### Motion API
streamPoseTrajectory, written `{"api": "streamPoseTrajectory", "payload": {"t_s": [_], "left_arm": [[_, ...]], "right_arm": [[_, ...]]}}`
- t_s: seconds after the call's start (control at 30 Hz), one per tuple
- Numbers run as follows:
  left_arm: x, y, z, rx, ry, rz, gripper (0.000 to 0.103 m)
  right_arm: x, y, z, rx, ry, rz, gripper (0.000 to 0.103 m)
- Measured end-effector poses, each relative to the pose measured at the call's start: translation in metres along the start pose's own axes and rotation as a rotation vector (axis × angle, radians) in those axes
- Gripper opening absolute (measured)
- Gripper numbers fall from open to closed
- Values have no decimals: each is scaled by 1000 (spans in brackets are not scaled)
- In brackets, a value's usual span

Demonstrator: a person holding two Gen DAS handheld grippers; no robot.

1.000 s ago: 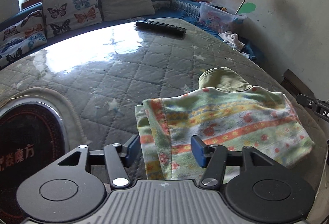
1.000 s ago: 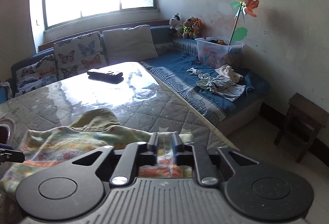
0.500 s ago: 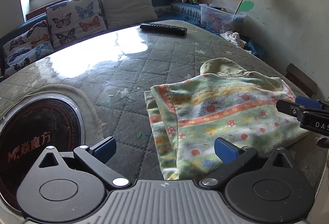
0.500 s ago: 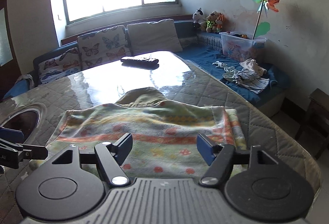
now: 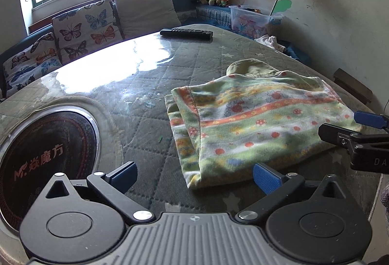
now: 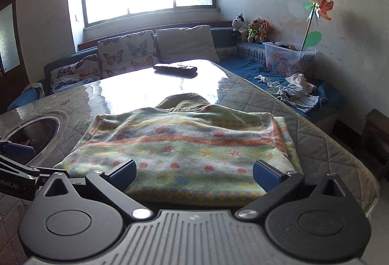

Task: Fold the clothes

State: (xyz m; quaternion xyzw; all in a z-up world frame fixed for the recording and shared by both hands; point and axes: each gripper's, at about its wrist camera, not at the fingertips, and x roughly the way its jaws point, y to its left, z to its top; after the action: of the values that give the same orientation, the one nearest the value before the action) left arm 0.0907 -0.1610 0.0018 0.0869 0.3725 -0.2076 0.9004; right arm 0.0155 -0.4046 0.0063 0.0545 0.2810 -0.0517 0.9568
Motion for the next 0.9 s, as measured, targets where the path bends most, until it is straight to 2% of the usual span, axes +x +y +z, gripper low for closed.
{"api": "streamPoseTrajectory", "payload": {"t_s": [0.5, 0.9], "left_arm": [[-14, -7, -29, 35, 4, 2, 103], [-20, -10, -44, 41, 3, 12, 103]], "right_arm": [[-19, 9, -23, 39, 30, -6, 103], [-23, 20, -39, 19, 75, -40, 103]]}}
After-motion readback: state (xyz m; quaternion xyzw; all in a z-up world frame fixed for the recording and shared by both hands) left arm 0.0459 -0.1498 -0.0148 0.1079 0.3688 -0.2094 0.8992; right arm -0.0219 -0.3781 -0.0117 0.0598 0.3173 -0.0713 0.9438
